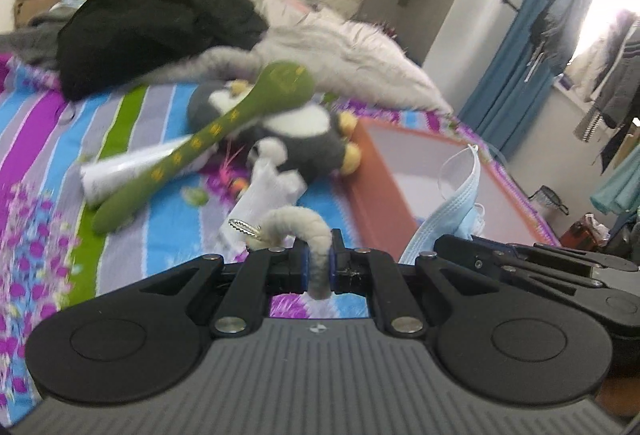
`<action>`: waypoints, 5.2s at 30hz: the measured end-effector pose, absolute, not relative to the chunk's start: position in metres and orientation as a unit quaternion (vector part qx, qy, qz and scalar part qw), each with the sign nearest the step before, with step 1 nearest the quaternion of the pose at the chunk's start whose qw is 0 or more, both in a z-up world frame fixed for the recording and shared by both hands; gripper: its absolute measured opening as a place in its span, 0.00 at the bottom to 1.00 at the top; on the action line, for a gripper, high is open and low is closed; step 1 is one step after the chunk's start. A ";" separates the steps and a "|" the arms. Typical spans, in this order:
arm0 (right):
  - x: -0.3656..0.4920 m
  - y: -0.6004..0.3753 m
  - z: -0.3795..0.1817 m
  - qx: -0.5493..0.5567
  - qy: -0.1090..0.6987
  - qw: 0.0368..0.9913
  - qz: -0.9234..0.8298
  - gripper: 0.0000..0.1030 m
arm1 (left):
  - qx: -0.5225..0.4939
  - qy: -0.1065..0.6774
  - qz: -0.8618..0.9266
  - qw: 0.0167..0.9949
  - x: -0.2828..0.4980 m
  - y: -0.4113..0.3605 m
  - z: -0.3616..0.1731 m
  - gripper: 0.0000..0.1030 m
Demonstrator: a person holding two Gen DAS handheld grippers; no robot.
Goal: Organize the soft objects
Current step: 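Carry the hair tie and blue mask over the orange box with both grippers, then open both grippers to drop the hair tie and mask into the box, then move both grippers back from the box toward the tissue and panda plush, then grasp the white tissue with the left gripper while the right grasps the small panda plush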
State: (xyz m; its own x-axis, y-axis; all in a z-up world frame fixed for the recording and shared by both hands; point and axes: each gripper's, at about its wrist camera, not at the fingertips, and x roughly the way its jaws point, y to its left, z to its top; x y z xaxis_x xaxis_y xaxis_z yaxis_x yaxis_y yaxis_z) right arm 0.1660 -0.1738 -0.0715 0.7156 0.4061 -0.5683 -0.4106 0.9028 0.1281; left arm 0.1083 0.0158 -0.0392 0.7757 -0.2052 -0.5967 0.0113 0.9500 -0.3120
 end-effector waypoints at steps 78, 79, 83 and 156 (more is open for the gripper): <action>0.269 -0.335 -0.093 0.097 0.360 0.924 0.082 0.47 | -0.054 0.385 -0.167 0.906 0.271 -0.157 -0.033 0.39; 0.264 -0.333 -0.089 0.097 0.356 0.926 0.085 0.47 | -0.055 0.382 -0.165 0.908 0.265 -0.154 -0.029 0.39; 0.244 -0.320 -0.072 0.091 0.335 0.933 0.097 0.47 | -0.056 0.363 -0.161 0.916 0.235 -0.141 -0.011 0.39; 0.404 -0.111 -0.196 0.064 0.453 0.879 0.135 0.46 | -0.141 0.462 -0.060 0.874 0.321 0.070 -0.209 0.62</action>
State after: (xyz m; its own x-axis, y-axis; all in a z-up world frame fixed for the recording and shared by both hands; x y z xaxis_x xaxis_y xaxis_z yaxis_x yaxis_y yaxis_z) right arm 0.4041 -0.1107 -0.1965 0.5535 0.2947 -0.7789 -0.1796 0.9555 0.2339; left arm 0.3206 0.0698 -0.2090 0.5664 -0.2341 -0.7902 -0.0257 0.9533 -0.3008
